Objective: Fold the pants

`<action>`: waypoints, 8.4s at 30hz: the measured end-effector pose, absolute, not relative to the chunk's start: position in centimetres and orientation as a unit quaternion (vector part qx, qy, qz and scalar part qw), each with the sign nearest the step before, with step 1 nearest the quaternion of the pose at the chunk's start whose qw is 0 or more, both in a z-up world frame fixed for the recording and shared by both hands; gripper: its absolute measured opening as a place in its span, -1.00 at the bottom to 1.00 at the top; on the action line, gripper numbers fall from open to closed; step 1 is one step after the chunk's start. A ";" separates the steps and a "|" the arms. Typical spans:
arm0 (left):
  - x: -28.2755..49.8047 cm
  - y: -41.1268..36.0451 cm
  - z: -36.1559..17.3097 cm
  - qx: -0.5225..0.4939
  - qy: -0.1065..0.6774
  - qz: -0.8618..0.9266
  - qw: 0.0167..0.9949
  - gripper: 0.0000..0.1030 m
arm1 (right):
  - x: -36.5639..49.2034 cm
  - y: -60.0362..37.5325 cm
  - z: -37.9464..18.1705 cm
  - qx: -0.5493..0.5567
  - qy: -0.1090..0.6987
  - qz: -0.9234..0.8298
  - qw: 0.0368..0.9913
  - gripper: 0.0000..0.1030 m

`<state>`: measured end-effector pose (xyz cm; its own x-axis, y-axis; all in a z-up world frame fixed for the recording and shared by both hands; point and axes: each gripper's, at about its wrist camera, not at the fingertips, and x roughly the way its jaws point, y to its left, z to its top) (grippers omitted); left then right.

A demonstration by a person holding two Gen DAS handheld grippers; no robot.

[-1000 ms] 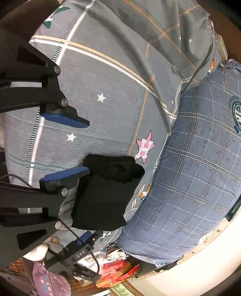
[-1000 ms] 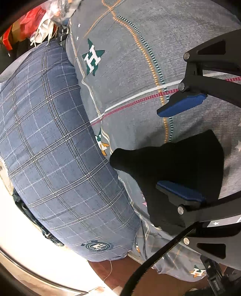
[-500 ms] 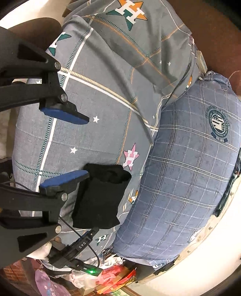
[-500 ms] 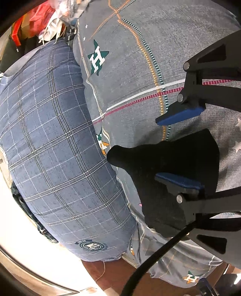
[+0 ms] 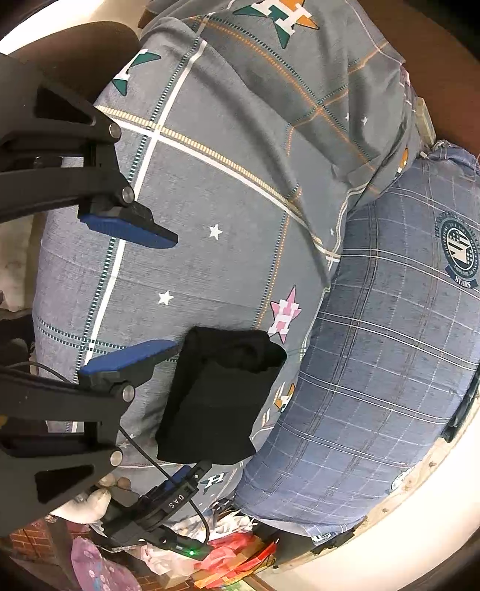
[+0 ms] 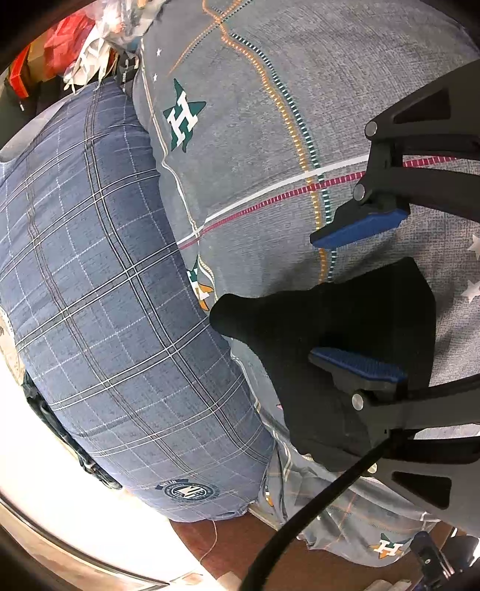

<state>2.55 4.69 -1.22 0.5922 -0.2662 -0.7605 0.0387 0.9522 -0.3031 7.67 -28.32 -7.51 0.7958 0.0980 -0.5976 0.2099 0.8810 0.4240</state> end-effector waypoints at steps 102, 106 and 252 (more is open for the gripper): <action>1.6 -3.1 0.3 0.046 0.380 -0.110 0.917 0.44 | 1.5 -24.8 -9.2 0.158 0.336 -0.088 0.925 0.31; 1.6 -3.3 0.0 0.048 0.385 -0.110 0.915 0.44 | 1.7 -24.7 -9.3 0.156 0.337 -0.087 0.924 0.33; 1.8 4.6 -2.2 -0.118 0.427 -0.094 0.891 0.42 | 4.4 -20.8 -9.1 0.149 0.355 -0.007 0.923 0.53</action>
<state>1.80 4.56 -2.25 0.6171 -0.2679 -0.7398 0.0668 0.9547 -0.2899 4.41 -20.85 -9.10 0.7476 0.0923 -0.6577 0.1189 0.9557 0.2692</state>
